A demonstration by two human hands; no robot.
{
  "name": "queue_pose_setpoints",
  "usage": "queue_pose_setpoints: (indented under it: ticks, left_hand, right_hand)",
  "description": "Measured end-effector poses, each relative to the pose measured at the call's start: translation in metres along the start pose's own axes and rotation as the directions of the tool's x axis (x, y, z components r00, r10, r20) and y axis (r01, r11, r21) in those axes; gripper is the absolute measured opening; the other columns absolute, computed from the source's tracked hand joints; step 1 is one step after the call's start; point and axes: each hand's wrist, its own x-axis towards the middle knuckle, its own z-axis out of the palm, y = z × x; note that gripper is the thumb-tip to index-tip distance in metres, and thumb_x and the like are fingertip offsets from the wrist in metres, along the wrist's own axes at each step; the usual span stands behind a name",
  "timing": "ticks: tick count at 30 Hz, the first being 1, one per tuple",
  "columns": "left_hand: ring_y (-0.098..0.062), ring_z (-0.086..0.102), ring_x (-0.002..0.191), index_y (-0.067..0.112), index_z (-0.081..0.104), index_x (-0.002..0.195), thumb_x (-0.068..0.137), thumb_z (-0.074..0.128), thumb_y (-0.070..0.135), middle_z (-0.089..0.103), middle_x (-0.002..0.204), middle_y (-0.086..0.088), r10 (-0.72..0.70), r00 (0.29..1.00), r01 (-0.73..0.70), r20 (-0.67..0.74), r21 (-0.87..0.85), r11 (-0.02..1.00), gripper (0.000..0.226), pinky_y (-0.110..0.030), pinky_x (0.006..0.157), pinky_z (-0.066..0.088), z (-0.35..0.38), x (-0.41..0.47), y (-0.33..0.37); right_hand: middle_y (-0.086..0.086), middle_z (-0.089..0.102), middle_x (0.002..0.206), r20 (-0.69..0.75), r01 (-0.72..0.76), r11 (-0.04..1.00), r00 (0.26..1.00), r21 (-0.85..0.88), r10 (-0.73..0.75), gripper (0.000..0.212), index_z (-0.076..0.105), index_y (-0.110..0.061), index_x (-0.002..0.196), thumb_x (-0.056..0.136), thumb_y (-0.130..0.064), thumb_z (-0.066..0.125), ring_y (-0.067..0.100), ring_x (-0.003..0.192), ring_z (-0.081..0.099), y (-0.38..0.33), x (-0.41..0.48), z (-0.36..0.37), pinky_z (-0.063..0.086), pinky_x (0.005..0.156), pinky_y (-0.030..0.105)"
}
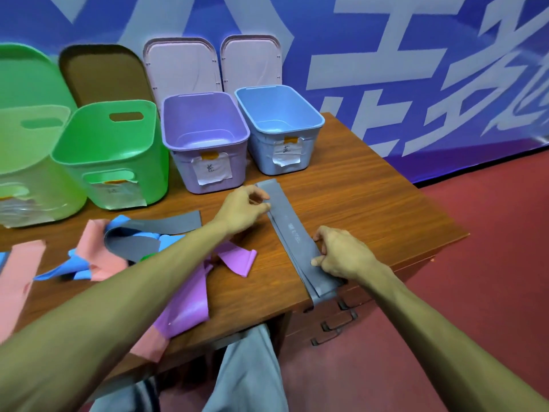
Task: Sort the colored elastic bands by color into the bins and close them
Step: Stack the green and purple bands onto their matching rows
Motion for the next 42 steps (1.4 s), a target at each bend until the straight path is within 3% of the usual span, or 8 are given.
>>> queue_pose_setpoints:
  ticks: [4, 8, 15, 17, 20, 24, 35, 42]
  left_hand:
    - [0.002, 0.056, 0.065, 0.017, 0.061, 0.099, 0.085, 0.061, 0.004, 0.064, 0.081, 0.003, 0.07, 0.998, -0.07, -0.007, -0.032, 0.997, 0.02, -0.017, 0.069, 0.045, -0.035, -0.053, 0.007]
    - [-0.019, 0.065, 0.087, 0.02, 0.047, 0.113, 0.083, 0.061, 0.002, 0.069, 0.082, -0.007, 0.068, 0.993, -0.078, -0.099, -0.093, 0.993, 0.038, -0.03, 0.086, 0.047, -0.081, -0.108, -0.007]
    - [0.009, 0.057, 0.063, 0.023, 0.063, 0.088, 0.085, 0.06, 0.002, 0.067, 0.083, 0.004, 0.009, 0.941, 0.018, -0.34, 0.075, 0.997, 0.021, -0.012, 0.069, 0.047, -0.134, -0.169, -0.067]
    - [0.005, 0.06, 0.06, 0.021, 0.065, 0.086, 0.084, 0.06, 0.003, 0.067, 0.08, 0.007, -0.041, 0.901, 0.067, -0.431, 0.046, 0.997, 0.018, -0.022, 0.07, 0.054, -0.143, -0.178, -0.087]
    - [-0.011, 0.067, 0.077, 0.023, 0.064, 0.088, 0.086, 0.055, 0.007, 0.068, 0.086, 0.008, -0.065, 0.872, 0.086, -0.485, 0.02, 0.996, 0.018, -0.039, 0.074, 0.056, -0.146, -0.179, -0.109]
    - [-0.007, 0.057, 0.083, 0.024, 0.061, 0.093, 0.086, 0.054, 0.002, 0.063, 0.094, 0.005, -0.028, 0.871, 0.082, -0.491, 0.088, 0.993, 0.024, -0.018, 0.074, 0.043, -0.147, -0.173, -0.131]
    - [0.005, 0.051, 0.079, 0.018, 0.062, 0.096, 0.087, 0.053, 0.009, 0.056, 0.087, 0.019, -0.03, 0.858, 0.056, -0.513, 0.036, 0.998, 0.015, -0.005, 0.07, 0.038, -0.147, -0.169, -0.145]
    - [-0.002, 0.054, 0.077, 0.024, 0.064, 0.099, 0.09, 0.053, 0.017, 0.061, 0.09, 0.015, -0.097, 0.844, 0.152, -0.527, 0.061, 0.987, 0.016, -0.006, 0.067, 0.038, -0.148, -0.174, -0.143]
  right_hand:
    - [0.009, 0.04, 0.127, -0.174, -0.012, 0.978, 0.985, -0.207, -0.024, 0.04, 0.043, -0.013, 0.119, 0.082, -0.016, 0.059, 0.034, 0.108, 0.053, -0.027, -0.015, 0.003, 0.044, 0.079, 0.04]
    - [0.01, 0.04, 0.126, -0.34, 0.077, 0.916, 0.914, -0.393, -0.223, 0.049, 0.047, -0.013, 0.122, 0.077, -0.02, 0.064, 0.031, 0.108, 0.046, -0.056, -0.02, 0.006, 0.044, 0.08, 0.038]
    - [0.009, 0.054, 0.115, -0.374, 0.371, 0.92, 0.842, -0.124, -0.39, 0.028, 0.06, -0.012, 0.112, 0.087, -0.023, 0.055, 0.029, 0.11, 0.051, -0.13, -0.002, 0.037, 0.042, 0.095, 0.039]
    - [0.008, 0.057, 0.112, -0.365, 0.395, 0.915, 0.842, -0.085, -0.398, 0.025, 0.062, -0.015, 0.109, 0.088, -0.027, 0.054, 0.029, 0.109, 0.052, -0.155, 0.007, 0.043, 0.042, 0.094, 0.039]
    - [0.009, 0.063, 0.106, -0.35, 0.366, 0.93, 0.868, -0.028, -0.352, 0.022, 0.063, -0.016, 0.102, 0.089, -0.03, 0.052, 0.03, 0.106, 0.056, -0.188, 0.024, 0.049, 0.042, 0.089, 0.039]
    - [0.017, 0.067, 0.11, -0.249, 0.203, 0.949, 0.958, 0.242, -0.142, 0.031, 0.065, -0.007, 0.102, 0.089, -0.034, 0.056, 0.035, 0.108, 0.059, -0.215, 0.064, 0.051, 0.047, 0.088, 0.039]
    - [0.022, 0.066, 0.111, -0.121, -0.105, 0.955, 0.982, 0.277, 0.143, 0.05, 0.068, 0.001, 0.096, 0.068, -0.039, 0.081, 0.035, 0.107, 0.06, -0.222, 0.115, 0.056, 0.046, 0.083, 0.032]
    - [0.004, 0.066, 0.079, -0.211, 0.011, 0.713, 0.958, 0.701, 0.193, 0.023, 0.058, -0.021, 0.06, 0.067, -0.016, 0.079, 0.024, 0.081, 0.062, -0.228, 0.091, 0.045, 0.051, 0.076, 0.033]
